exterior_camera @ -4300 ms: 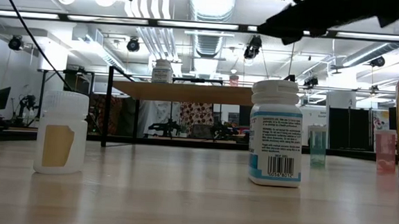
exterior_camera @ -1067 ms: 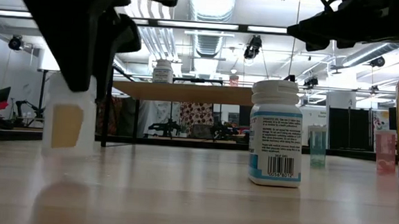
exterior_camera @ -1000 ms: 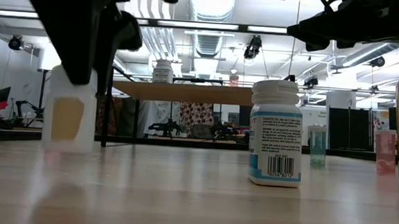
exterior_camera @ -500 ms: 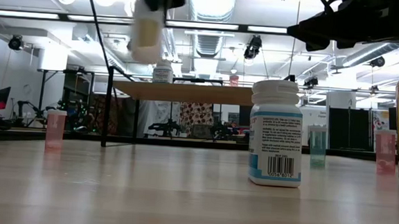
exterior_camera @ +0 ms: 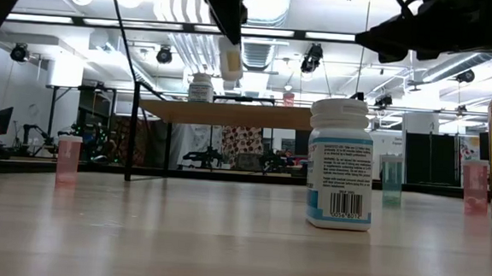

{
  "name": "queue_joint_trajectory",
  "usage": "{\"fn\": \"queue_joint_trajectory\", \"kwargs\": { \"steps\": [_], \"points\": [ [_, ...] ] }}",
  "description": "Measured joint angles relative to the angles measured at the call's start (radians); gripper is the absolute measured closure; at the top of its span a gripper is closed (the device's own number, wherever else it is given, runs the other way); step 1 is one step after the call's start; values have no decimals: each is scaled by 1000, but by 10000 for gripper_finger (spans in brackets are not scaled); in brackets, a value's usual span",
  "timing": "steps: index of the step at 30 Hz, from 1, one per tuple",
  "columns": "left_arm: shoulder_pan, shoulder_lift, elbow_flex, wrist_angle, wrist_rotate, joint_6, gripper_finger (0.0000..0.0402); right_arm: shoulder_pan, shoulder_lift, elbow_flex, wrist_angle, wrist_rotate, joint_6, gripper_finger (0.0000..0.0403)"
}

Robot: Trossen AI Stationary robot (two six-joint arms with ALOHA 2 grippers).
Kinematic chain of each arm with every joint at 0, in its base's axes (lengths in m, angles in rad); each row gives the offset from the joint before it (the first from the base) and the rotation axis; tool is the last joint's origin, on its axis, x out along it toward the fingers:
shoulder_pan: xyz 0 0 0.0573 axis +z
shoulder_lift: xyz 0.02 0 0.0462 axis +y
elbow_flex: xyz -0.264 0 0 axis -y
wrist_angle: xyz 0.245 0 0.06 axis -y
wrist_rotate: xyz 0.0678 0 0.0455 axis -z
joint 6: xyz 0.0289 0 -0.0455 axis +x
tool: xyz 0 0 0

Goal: Pick and place medicine bottles onto shelf by color
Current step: Put the white pill bottle on the shelf

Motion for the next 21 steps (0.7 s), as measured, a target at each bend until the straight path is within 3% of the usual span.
{"fn": "queue_joint_trajectory", "kwargs": {
  "steps": [7, 21],
  "points": [
    [106, 0, 22, 12, -5, 62, 294, 0, -3, 0, -3, 1, -9, 229],
    [141, 1, 71, 182, -26, 209, 294, 0, -3, 0, 1, 1, -28, 229]
  ]
}}
